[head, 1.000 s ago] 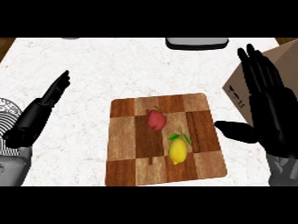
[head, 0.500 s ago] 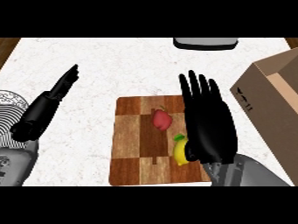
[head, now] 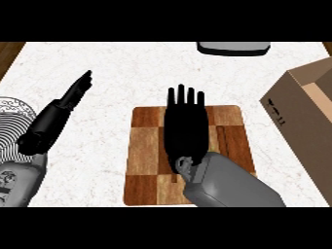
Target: Pick the bell pepper from the cutting board and place it in the cardboard box
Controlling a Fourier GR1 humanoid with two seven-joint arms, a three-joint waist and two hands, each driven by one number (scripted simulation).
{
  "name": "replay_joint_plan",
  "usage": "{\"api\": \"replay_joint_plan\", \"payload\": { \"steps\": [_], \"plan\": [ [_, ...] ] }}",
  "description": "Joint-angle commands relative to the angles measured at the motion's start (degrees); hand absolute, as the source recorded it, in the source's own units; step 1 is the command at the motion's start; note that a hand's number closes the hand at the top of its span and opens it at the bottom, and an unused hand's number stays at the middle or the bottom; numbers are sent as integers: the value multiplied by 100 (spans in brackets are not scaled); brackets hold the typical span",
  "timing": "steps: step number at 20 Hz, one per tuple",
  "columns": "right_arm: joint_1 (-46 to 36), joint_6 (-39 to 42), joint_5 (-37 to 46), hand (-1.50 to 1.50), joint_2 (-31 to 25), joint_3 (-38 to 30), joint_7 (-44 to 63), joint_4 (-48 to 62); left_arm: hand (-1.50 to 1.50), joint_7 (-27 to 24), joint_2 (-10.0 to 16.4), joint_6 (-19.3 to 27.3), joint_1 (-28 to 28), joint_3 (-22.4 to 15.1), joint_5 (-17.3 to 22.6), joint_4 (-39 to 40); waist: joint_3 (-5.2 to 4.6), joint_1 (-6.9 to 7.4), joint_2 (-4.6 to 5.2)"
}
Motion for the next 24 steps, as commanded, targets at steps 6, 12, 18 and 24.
{"api": "replay_joint_plan", "payload": {
  "steps": [6,12,18,24],
  "plan": [
    [-759,363,-893,-150,324,-70,1890,1096,0,12,-42,-67,12,1,17,-62,12,132,3],
    [-1017,46,-753,-150,326,176,1860,1875,0,464,-97,-81,-257,19,79,-201,24,44,3],
    [-1370,-25,-1029,-150,326,259,1960,2119,0,227,-43,-55,-90,68,-76,-106,21,32,-5],
    [-1147,-348,-1003,-150,326,538,1874,2670,0,75,-109,-23,20,102,-109,-58,24,-26,0]
  ]
}}
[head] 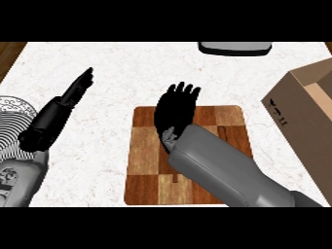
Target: Pick the bell pepper from the cutting board and place it in the cardboard box
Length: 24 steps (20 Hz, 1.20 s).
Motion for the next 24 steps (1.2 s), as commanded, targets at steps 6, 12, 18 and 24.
{"api": "replay_joint_plan", "payload": {
  "steps": [6,12,18,24],
  "plan": [
    [-175,-4,-206,-150,153,163,1464,414,0,-22,-28,-26,-35,11,-114,86,4,-93,-11],
    [-227,-417,-553,-150,153,348,1270,621,0,-303,43,-111,90,189,-99,170,5,-40,20],
    [-71,-514,-429,-150,154,441,1269,951,0,-1,19,-163,278,167,-17,-253,8,-55,-9],
    [-17,-541,-289,-150,154,426,1235,1190,0,102,-99,-98,8,157,-129,-78,7,-161,3]
  ]
}}
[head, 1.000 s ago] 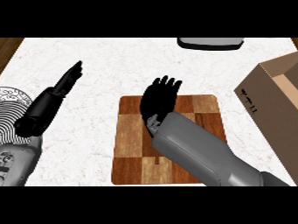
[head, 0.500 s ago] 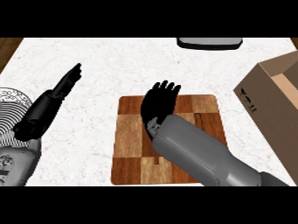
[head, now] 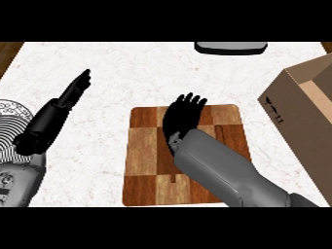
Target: Pick the bell pepper from the cutting board and place it in the cardboard box
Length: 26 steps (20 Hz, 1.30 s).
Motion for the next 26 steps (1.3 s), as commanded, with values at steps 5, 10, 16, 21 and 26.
{"api": "replay_joint_plan", "payload": {
  "steps": [5,10,16,21,26],
  "plan": [
    [189,-104,-141,-150,141,143,1292,-86,0,-44,-67,53,256,9,-146,-144,2,10,-1],
    [335,-459,255,150,142,568,226,364,0,-56,-36,-194,-133,296,11,184,3,-26,27],
    [-154,-281,798,150,144,391,-242,678,0,-133,23,-318,279,286,-58,-110,2,-20,12],
    [225,-1397,800,150,-216,-24,-1855,396,0,-22,-192,-156,145,275,-170,32,7,-91,26],
    [555,-2211,83,150,-1110,-826,-3830,-253,0,-97,-134,-174,273,324,-153,-117,12,-113,29]
  ]
}}
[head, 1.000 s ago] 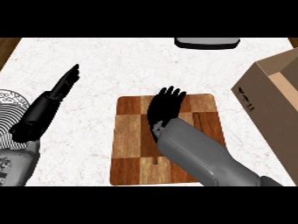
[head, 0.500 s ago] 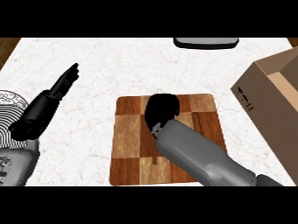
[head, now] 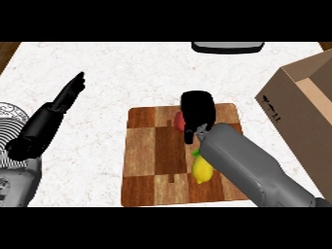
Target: Pick the bell pepper from the cutting board and place it in the cardboard box
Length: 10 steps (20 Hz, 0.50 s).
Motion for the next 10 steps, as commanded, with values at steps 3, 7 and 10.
{"api": "replay_joint_plan", "payload": {
  "steps": [3,7,10],
  "plan": [
    [23,-822,93,150,-663,-525,-1326,-362,0,23,16,-92,36,36,-14,-54,-7,-1,-13],
    [-460,-583,503,150,-833,-647,-1292,-490,0,61,-125,-21,-106,62,-63,67,-10,-9,-18],
    [-159,-312,664,150,-1067,-722,-663,-1797,0,-326,-20,-108,-38,215,-114,447,-14,-107,-40]
  ]
}}
